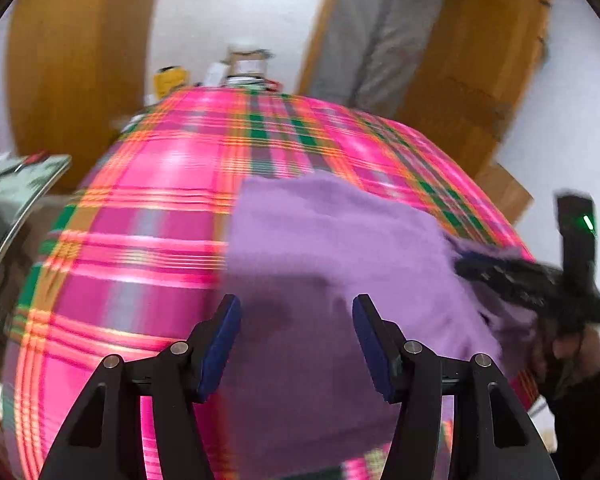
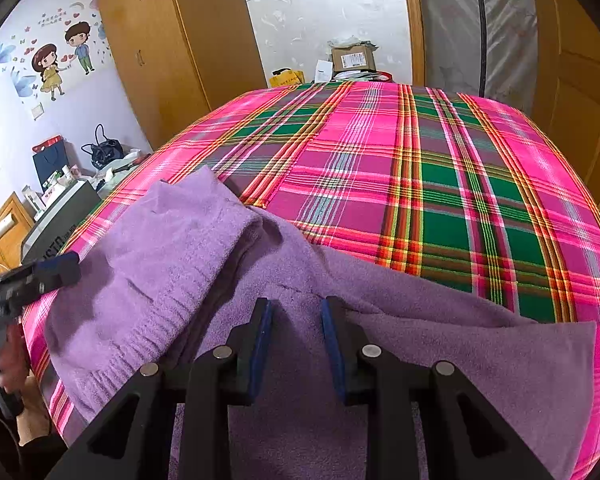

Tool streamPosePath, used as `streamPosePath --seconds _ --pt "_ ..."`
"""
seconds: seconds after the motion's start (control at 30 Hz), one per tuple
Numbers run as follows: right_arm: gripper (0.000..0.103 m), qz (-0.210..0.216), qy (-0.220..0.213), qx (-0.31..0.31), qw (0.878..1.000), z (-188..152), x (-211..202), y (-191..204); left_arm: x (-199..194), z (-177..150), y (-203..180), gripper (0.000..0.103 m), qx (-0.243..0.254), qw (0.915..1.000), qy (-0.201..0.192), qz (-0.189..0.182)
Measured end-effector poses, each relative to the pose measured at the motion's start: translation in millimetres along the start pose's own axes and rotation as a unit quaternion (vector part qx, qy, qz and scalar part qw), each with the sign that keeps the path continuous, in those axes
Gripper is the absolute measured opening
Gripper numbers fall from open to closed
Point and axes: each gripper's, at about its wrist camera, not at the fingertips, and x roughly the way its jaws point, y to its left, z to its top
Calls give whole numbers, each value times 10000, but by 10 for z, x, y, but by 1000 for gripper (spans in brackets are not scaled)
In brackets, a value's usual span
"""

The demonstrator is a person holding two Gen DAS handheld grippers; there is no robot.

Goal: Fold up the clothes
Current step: 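Grasp the sweater sleeve edge with the right gripper and fold it over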

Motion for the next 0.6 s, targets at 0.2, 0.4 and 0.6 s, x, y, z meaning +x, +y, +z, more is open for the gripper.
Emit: streamPosePath --seconds 0.2,0.4,0.6 --pt "53 112 54 -278 9995 2 23 109 133 -149 -481 60 775 9958 222 -437" --pt "52 38 -122 -81 9999 -69 -139 35 129 -177 -621 62 1071 9933 197 -380" --pt "52 -31 -448 767 9960 -241 -528 -381 98 -85 -589 62 905 9947 72 -493"
